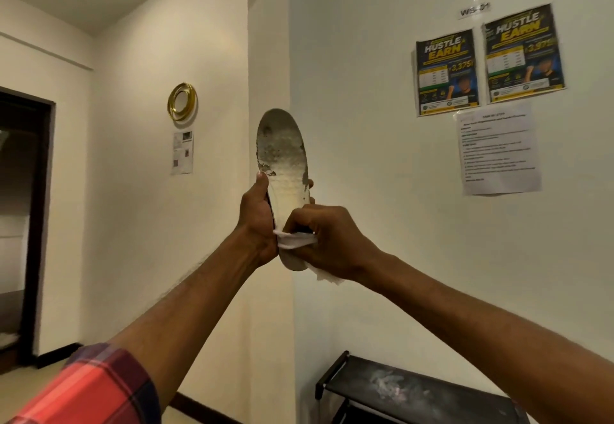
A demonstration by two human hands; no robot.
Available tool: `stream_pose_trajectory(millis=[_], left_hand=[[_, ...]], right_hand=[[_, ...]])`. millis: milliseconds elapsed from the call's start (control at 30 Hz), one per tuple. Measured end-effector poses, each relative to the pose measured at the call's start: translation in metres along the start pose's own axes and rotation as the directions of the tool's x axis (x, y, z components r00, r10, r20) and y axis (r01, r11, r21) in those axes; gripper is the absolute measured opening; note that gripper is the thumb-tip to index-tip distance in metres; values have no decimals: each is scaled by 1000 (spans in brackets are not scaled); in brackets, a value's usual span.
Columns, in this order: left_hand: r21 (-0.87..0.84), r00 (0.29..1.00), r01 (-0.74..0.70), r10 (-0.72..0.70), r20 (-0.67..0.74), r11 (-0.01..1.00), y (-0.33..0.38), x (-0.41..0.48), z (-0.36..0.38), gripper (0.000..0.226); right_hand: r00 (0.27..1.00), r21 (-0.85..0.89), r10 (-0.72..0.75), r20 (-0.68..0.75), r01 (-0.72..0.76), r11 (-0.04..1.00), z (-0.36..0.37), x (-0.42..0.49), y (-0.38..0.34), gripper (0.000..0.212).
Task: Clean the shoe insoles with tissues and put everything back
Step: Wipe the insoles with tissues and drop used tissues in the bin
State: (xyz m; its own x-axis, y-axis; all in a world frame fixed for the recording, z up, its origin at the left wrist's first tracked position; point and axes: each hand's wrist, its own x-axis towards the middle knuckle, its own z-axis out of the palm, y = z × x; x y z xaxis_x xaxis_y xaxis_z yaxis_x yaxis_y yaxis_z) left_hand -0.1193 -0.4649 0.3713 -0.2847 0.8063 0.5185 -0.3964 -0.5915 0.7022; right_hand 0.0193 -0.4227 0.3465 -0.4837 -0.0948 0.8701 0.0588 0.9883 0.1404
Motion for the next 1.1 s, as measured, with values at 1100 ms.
stream_pose_trajectory(millis=[1100], left_hand=[[-22, 656, 422, -322, -683, 906, -221, -66, -420, 70]], right_hand=[[810, 259, 451, 375, -559, 788, 435, -168, 61, 6]])
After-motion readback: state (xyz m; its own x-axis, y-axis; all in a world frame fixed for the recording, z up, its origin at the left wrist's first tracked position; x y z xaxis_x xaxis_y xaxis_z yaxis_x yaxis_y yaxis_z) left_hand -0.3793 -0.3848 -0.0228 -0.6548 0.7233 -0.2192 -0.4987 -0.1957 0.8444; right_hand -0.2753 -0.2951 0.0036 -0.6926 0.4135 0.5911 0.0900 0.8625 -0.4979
